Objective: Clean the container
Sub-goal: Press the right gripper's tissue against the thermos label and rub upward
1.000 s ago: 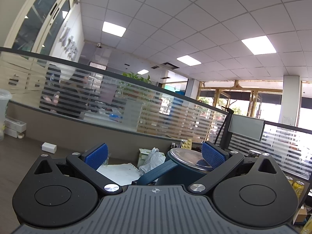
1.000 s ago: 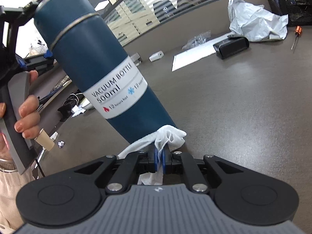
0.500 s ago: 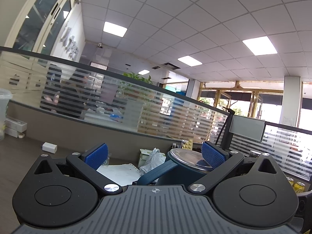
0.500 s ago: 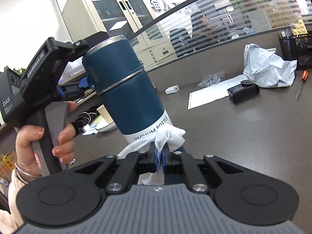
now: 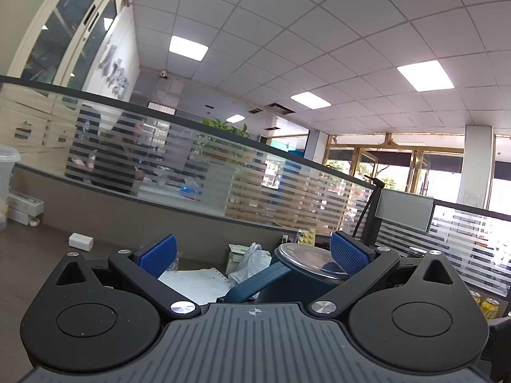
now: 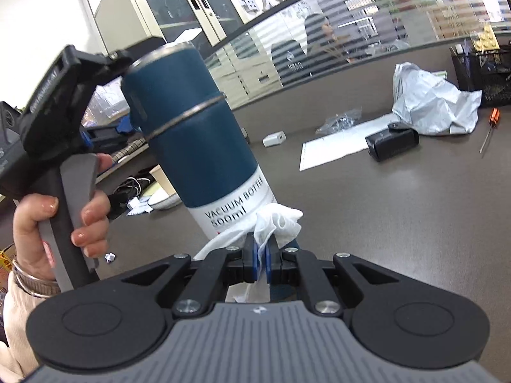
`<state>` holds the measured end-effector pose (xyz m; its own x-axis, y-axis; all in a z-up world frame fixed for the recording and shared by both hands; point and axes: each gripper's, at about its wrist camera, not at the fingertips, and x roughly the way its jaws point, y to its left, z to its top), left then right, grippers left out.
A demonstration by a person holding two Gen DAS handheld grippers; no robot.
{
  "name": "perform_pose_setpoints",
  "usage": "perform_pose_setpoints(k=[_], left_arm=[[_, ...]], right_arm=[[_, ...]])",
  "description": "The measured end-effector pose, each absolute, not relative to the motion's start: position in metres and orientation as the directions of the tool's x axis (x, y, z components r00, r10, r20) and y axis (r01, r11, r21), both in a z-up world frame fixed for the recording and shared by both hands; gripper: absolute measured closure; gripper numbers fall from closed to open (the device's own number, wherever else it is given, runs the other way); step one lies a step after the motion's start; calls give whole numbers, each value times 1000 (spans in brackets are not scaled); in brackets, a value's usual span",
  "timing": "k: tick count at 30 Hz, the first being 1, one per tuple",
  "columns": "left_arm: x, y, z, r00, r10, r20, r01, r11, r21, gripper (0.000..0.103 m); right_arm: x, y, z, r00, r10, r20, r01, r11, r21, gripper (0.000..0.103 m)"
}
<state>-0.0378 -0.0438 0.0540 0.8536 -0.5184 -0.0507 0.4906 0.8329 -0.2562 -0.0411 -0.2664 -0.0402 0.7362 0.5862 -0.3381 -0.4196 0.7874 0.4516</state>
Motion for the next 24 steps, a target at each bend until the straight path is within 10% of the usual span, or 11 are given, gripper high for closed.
perform_pose_setpoints(k=[24], left_arm=[[-36,-43,55,853,-520,-51,493,833,-253,0]], right_arm=[[-43,-273,-15,781,574,-248,-449,791,416,93]])
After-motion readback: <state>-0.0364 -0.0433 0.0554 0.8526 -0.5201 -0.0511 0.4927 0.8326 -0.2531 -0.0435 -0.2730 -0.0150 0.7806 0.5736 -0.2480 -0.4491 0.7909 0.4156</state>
